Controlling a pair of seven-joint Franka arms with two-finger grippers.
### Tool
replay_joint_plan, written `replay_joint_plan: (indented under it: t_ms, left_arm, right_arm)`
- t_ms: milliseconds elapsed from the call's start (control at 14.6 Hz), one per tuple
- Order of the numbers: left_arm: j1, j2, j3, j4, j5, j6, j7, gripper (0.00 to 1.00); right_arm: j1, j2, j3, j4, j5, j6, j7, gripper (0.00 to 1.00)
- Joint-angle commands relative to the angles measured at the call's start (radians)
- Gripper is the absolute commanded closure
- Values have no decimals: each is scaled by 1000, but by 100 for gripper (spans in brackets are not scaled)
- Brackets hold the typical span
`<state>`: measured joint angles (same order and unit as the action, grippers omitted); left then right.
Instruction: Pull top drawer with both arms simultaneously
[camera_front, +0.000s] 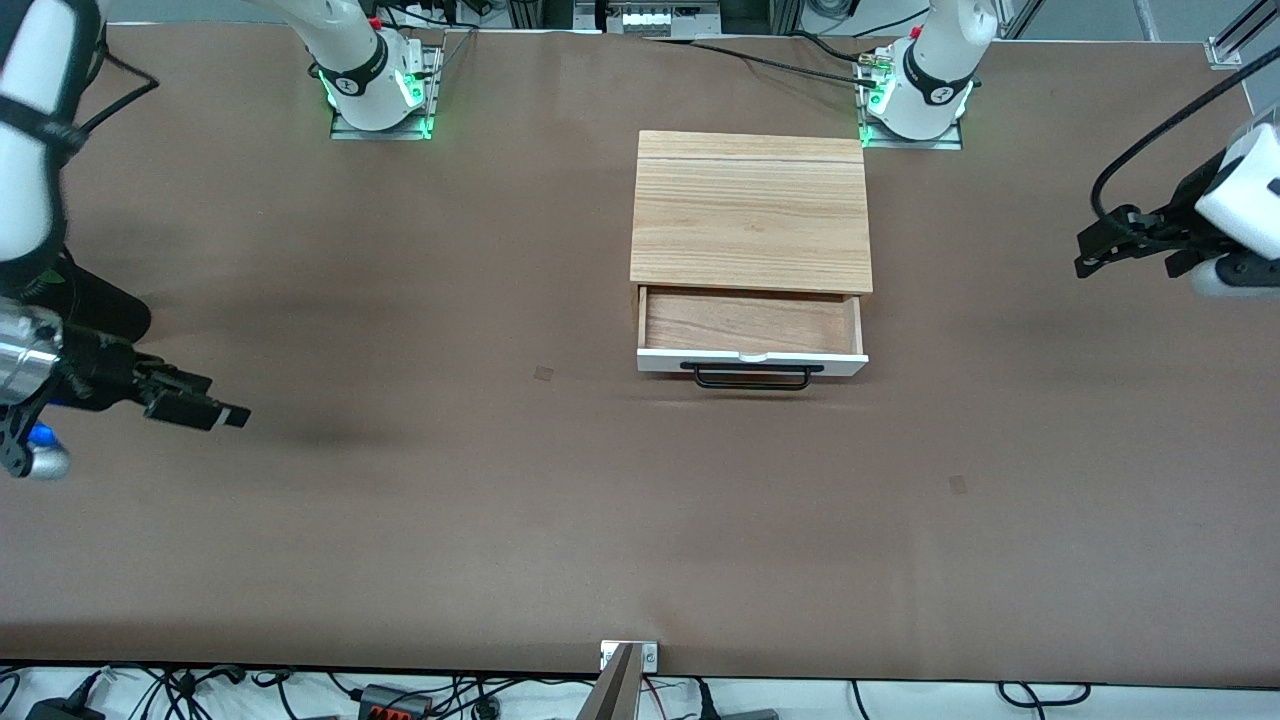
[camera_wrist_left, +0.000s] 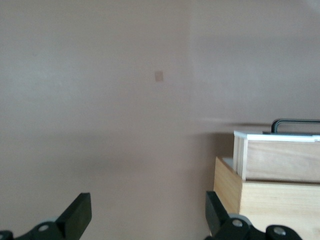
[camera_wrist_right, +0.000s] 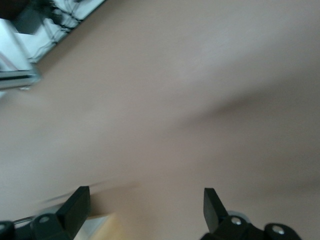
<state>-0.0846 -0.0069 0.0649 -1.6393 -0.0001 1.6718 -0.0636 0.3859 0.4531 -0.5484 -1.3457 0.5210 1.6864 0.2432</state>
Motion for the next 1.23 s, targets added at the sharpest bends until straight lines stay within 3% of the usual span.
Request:
replay_joint_plan:
  t_ms: [0, 274, 410, 547, 821, 1162]
  left_arm:
    - [11, -56, 3, -112, 3, 60, 8, 0]
    - [60, -55, -32, -83, 3, 5, 79, 0]
    - [91, -44, -79, -53, 6, -38, 71, 0]
    - [88, -31, -70, -33, 9, -37, 79, 0]
    - [89, -35, -68, -31, 6, -44, 68, 0]
    - [89, -36, -73, -30, 8, -47, 67, 0]
  right_arm:
    - [2, -184, 88, -202, -244, 73, -5, 0]
    - [-62, -336, 215, -360, -467, 91, -59, 0]
    - [-187, -373, 331, -392, -467, 105, -61, 0]
    - [-269, -396, 419, -400, -466, 107, -106, 0]
    - [-269, -471, 456, -496, -512, 96, -94, 0]
    - [-272, -481, 453, -501, -516, 88, -99, 0]
